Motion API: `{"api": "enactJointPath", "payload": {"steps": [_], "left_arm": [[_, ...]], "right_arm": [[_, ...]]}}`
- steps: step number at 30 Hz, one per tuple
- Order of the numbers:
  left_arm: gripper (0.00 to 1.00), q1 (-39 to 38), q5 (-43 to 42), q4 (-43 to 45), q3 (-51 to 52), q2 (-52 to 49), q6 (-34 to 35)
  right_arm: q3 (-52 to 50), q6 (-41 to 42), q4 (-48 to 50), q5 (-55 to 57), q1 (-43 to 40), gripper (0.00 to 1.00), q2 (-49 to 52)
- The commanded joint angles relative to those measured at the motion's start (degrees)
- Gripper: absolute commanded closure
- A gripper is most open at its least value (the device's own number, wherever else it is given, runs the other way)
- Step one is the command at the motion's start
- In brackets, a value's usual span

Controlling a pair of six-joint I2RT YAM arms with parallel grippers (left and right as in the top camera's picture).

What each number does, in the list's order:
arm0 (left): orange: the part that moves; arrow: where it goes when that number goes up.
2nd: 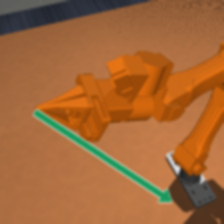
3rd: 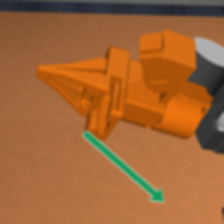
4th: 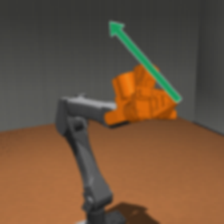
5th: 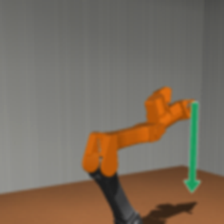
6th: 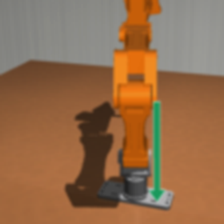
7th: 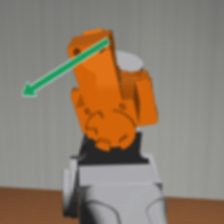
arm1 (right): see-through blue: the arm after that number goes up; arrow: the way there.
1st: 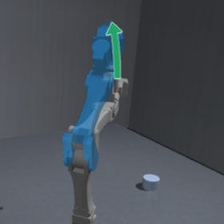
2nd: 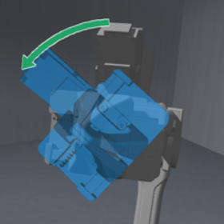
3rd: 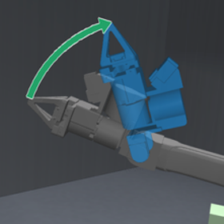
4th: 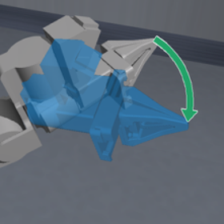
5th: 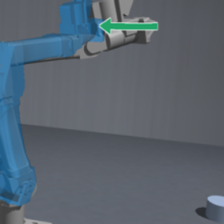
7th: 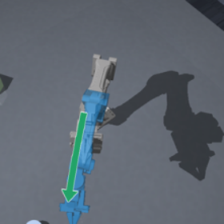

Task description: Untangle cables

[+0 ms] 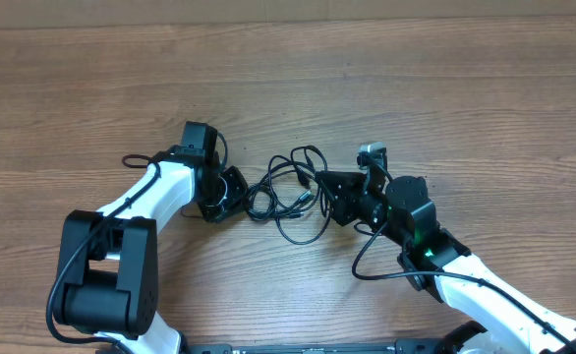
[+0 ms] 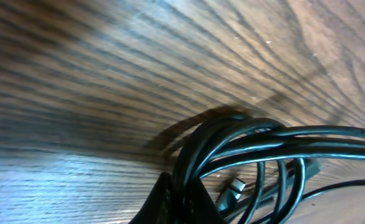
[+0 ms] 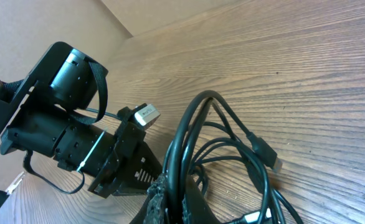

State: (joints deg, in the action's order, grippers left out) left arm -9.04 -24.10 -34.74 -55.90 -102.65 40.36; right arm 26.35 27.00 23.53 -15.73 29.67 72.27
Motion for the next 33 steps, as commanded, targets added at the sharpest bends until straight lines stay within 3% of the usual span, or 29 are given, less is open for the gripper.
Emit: {"api": "enactJointPath", "payload": {"steps": [1,13,20,21,29,33], "left_arm": [[0.96,0.1,5.4,-0.6,-0.6,0.8,1.0],[0.96,0.1,5.6,-1.0,-0.6,0.8,2.2],[0.96,0.1,4.6,-0.8,-0.6,0.8,2.1],[0.96,0.1,4.6,-0.8,-0.6,0.8,2.1],[0.96,0.1,4.6,-0.5,-0.6,0.8,3.0],[0.96,0.1,4.6,-0.6,-0.6,0.8,3.3]], "right_arm": [[0.3,-0.3,0.8,-0.4,-0.5,0.96,-1.5],[0.3,14.9,-13.3,-0.2,-10.6,0.96,-3.4],[0.3,18.2,-18.9,-0.2,-12.6,0.96,-3.4],[0.3,18.2,-18.8,-0.2,-12.6,0.94,-3.4],[0.3,18.2,-18.9,-0.2,-12.6,0.45,-3.4],[0.3,18.2,-18.9,-0.2,-12.6,0.28,-3.4]]}}
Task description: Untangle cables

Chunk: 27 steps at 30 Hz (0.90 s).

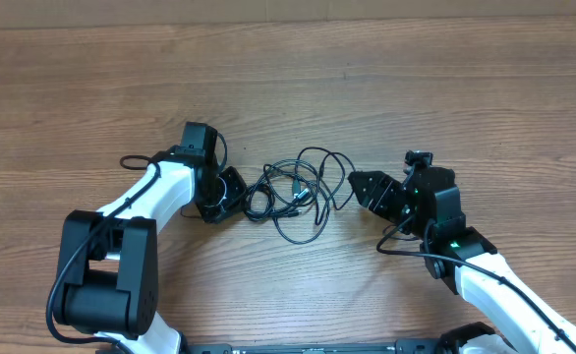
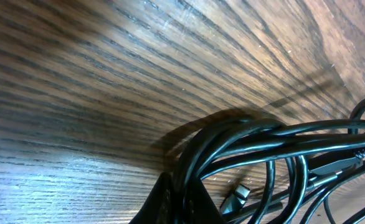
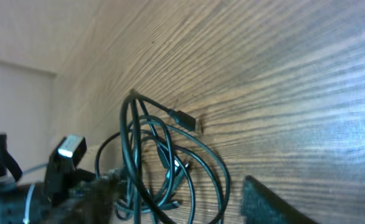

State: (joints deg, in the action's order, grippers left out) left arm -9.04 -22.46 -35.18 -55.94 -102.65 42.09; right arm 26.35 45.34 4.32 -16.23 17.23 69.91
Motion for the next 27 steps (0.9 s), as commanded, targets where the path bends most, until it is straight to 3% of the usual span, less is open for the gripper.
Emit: {"api": "enactJointPath", "payload": {"steps": [1,2,3,8,12,16,22,27], "left_arm": [[0.95,0.1,3.0,-0.2,-0.5,0.8,1.6],[0.96,0.0,3.0,-0.2,-0.5,0.8,1.6],[0.96,0.0,3.0,-0.3,-0.5,0.8,1.6],[0.96,0.0,3.0,-0.2,-0.5,0.8,1.6],[0.96,0.0,3.0,-0.2,-0.5,0.8,1.2],[0.96,-0.2,2.9,0.1,-0.5,0.8,1.2],[0.96,-2.7,0.3,3.6,-0.5,0.8,-8.7],[0.96,-5.4,-0.1,7.1,-0.5,0.8,-10.6]], "right_arm": [[0.3,-0.2,0.4,0.2,-0.2,0.20,-1.0],[0.3,-0.2,0.7,-0.1,-0.2,0.05,-1.0],[0.3,-0.4,1.3,-0.9,-0.2,0.00,-1.0],[0.3,-9.5,4.1,-7.6,-0.2,0.00,-1.0],[0.3,-10.3,4.9,-9.8,-0.1,0.00,-1.0],[0.3,-16.3,8.2,-16.4,0.7,0.00,-1.0],[0.3,-22.0,11.7,-20.5,3.9,0.00,-1.0],[0.3,-25.9,11.6,-18.4,6.3,0.00,-1.0]]}}
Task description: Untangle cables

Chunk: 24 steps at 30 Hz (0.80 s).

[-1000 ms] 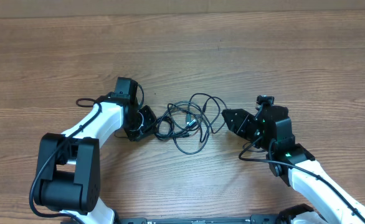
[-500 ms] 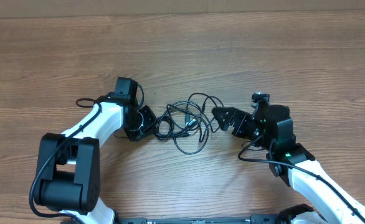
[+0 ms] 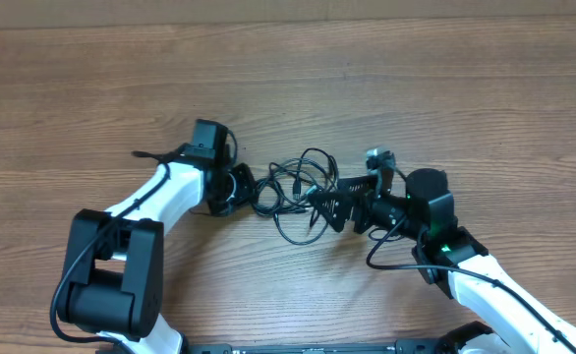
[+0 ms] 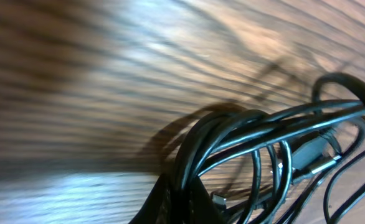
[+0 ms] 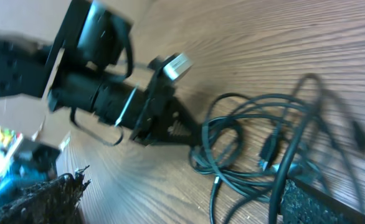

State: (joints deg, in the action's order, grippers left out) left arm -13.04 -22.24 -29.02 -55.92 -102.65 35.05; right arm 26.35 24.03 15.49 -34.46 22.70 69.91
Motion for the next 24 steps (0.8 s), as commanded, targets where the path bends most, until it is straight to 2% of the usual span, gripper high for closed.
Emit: {"api": "enactJointPath", "payload": {"steps": [1,8,24], "left_arm": [[0.96,-2.0,-0.3,1.4,-0.6,0.8,-3.9],[0.96,-2.9,-0.3,2.3,-0.6,0.8,-4.5],[0.96,-2.6,0.2,1.6,-0.6,0.8,-5.5]], "right_arm": [[0.3,-4.6,0.3,0.6,0.9,0.00,-1.0],[0.3,-4.6,-1.0,4.0,0.9,0.00,0.7],[0.3,-4.3,-2.2,4.1,-1.6,0.00,0.5]]}}
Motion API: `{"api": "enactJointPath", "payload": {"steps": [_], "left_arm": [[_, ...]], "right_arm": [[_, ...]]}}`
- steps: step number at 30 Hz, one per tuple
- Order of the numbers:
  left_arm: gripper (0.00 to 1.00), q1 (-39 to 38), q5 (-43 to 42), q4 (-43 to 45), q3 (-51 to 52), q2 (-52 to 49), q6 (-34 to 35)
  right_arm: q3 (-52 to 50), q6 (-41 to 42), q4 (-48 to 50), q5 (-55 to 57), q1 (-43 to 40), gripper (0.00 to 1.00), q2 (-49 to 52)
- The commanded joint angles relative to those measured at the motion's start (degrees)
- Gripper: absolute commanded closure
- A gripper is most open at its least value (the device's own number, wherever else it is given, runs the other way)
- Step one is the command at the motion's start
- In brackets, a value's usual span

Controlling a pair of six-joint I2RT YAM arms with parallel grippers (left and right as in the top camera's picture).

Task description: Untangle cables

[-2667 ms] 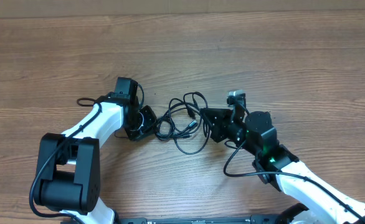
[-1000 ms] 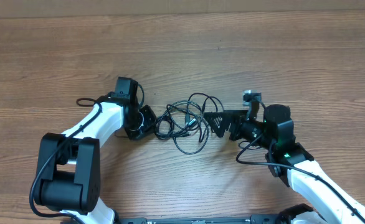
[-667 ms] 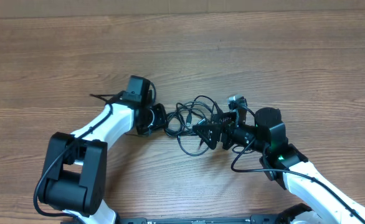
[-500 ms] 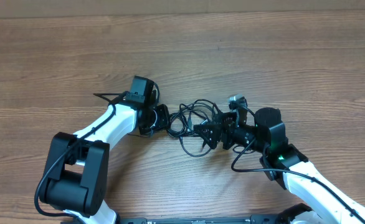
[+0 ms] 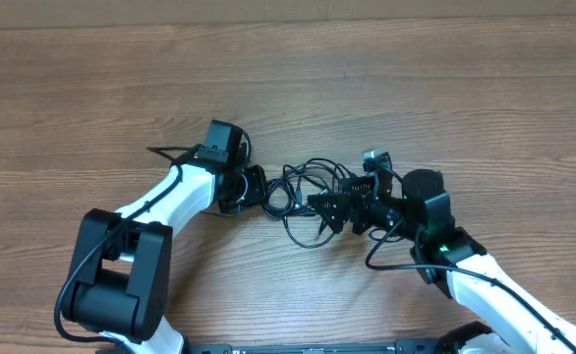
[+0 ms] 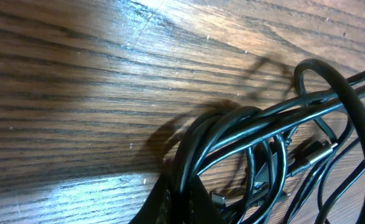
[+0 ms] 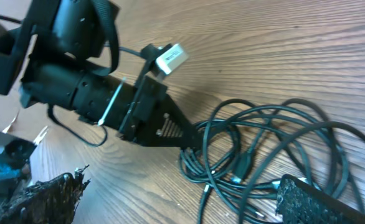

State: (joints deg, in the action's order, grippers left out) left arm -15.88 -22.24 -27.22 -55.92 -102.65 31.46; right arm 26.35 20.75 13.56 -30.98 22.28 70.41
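Observation:
A tangle of thin black cables [image 5: 303, 189] lies on the wooden table [image 5: 416, 88] between the two arms. My left gripper [image 5: 256, 187] is at the tangle's left end, shut on a bunch of loops [image 6: 232, 134] that run down between its fingers [image 6: 198, 202]. My right gripper [image 5: 325, 211] is open wide at the tangle's right side. In the right wrist view its fingertips [image 7: 294, 190] stand far apart, with the cables [image 7: 257, 149] between and ahead of them and nothing gripped. Small metal plugs [image 6: 316, 151] show among the loops.
The left arm's wrist and camera [image 7: 83, 87] fill the upper left of the right wrist view, close behind the tangle. The arms' own black leads [image 5: 381, 258] hang beside the right arm. The table's far edge [image 5: 288, 20] runs along the top.
My left gripper has moved a little to the right with the bunch still in it, so the tangle is pushed closer together. The right gripper stays open at the tangle's right side.
At first both grippers were shut on the tangle, one at each end. Then the right gripper had let go and stood open, off to the right. It was then back at the tangle's right side, open, while the left kept its hold throughout and has now shifted rightward.

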Motion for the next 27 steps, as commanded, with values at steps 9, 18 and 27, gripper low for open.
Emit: {"api": "enactJointPath", "payload": {"steps": [9,18,27], "left_arm": [[0.96,0.2,1.7,-0.7,-0.6,0.8,-3.2],[0.96,0.2,-1.9,1.1,-0.6,0.8,-3.0],[0.96,0.0,-7.4,3.6,-0.6,0.8,-3.3]], "right_arm": [[0.4,-0.9,5.5,-10.7,-2.4,0.00,-8.1],[0.4,-1.4,3.1,-10.0,-2.1,0.00,-7.8],[0.4,-1.3,5.8,-10.2,-0.9,0.00,2.1]]}}
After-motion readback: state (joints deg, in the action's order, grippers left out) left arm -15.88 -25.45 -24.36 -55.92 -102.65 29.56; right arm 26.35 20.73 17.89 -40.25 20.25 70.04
